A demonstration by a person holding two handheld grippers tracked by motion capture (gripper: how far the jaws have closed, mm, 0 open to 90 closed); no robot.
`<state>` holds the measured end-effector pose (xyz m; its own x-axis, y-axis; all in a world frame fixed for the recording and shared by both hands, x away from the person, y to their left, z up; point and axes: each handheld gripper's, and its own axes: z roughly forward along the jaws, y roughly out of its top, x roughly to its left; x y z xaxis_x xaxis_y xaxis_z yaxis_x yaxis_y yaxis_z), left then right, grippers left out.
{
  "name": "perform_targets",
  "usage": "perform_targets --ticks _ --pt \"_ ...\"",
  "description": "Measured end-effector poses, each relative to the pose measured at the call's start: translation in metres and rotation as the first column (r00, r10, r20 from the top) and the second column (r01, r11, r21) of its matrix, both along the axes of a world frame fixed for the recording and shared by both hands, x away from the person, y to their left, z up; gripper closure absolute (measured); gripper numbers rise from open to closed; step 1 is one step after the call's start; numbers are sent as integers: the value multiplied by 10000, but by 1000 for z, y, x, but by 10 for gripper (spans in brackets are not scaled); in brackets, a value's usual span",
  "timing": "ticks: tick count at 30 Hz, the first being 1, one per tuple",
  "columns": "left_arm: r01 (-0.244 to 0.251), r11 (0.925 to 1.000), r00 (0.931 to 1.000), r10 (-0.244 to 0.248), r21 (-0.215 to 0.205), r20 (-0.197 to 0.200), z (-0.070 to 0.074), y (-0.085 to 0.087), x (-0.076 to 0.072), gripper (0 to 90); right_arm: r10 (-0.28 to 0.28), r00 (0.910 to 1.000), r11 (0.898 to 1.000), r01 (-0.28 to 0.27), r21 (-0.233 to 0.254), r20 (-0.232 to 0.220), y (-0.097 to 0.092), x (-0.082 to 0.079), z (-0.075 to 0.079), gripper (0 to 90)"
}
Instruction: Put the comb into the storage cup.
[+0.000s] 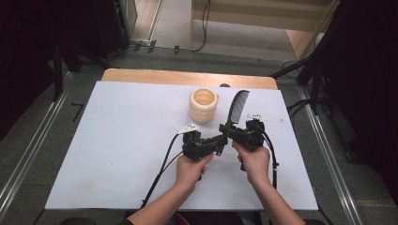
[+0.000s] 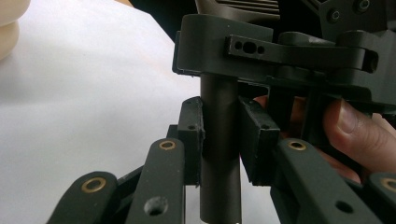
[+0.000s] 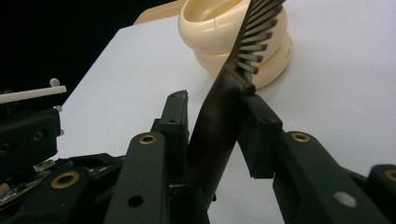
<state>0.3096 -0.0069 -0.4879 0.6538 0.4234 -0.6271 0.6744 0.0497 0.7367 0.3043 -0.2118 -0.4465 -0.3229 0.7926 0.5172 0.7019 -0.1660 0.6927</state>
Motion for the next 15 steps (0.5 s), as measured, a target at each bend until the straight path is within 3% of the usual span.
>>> perform_targets --ticks 15 --pt "106 9999 9999 -106 89 -18 -1 0 0 729 -50 9993 9990 67 453 -369 -1 0 0 684"
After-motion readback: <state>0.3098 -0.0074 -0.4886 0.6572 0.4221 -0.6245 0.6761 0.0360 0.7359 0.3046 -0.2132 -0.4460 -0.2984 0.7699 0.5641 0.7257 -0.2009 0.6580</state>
